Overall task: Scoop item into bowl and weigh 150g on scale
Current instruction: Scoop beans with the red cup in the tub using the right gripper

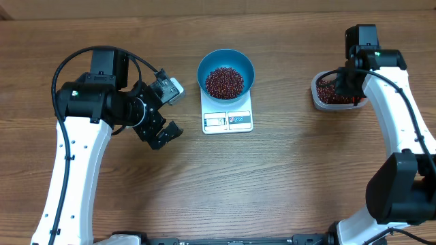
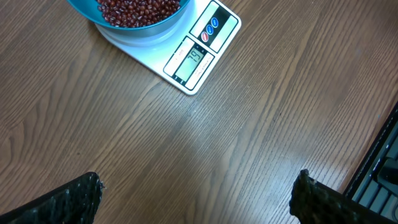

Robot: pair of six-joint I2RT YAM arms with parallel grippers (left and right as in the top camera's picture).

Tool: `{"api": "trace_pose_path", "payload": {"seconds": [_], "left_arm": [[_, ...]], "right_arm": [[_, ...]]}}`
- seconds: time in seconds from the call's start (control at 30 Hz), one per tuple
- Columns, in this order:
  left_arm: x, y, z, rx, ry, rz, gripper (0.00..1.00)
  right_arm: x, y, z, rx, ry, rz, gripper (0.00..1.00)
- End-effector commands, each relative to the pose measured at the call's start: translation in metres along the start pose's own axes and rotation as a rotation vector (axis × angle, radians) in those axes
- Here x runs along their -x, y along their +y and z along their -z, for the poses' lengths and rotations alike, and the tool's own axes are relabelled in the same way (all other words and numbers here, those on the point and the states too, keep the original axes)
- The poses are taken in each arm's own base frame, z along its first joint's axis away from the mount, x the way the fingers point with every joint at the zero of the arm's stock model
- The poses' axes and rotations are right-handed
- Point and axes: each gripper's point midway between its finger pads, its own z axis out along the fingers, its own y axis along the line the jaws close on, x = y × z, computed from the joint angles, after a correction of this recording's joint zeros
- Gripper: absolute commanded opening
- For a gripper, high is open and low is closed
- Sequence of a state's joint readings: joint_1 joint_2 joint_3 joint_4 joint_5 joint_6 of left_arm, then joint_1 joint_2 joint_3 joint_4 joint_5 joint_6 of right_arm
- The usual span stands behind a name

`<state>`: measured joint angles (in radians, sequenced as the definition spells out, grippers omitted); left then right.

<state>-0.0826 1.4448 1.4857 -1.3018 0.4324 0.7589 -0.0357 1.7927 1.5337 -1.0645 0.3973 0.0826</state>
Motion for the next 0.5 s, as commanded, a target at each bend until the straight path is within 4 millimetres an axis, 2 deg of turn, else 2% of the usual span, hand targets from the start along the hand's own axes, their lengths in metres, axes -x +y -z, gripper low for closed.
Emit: {"api": "trace_pose_path", "payload": {"seconds": [0.0, 0.47], "left_arm": [[0.006, 0.001, 0.008, 0.021, -0.024, -0.003, 1.0], [0.006, 0.001, 0.008, 0.021, -0.024, -0.003, 0.99]], "right_arm": [[-0.003, 0.001, -0.005, -0.017, 0.004, -0.018, 0.04], [-0.003, 0.008, -0.021, -0.006, 0.009, -0.02, 0.04]]}}
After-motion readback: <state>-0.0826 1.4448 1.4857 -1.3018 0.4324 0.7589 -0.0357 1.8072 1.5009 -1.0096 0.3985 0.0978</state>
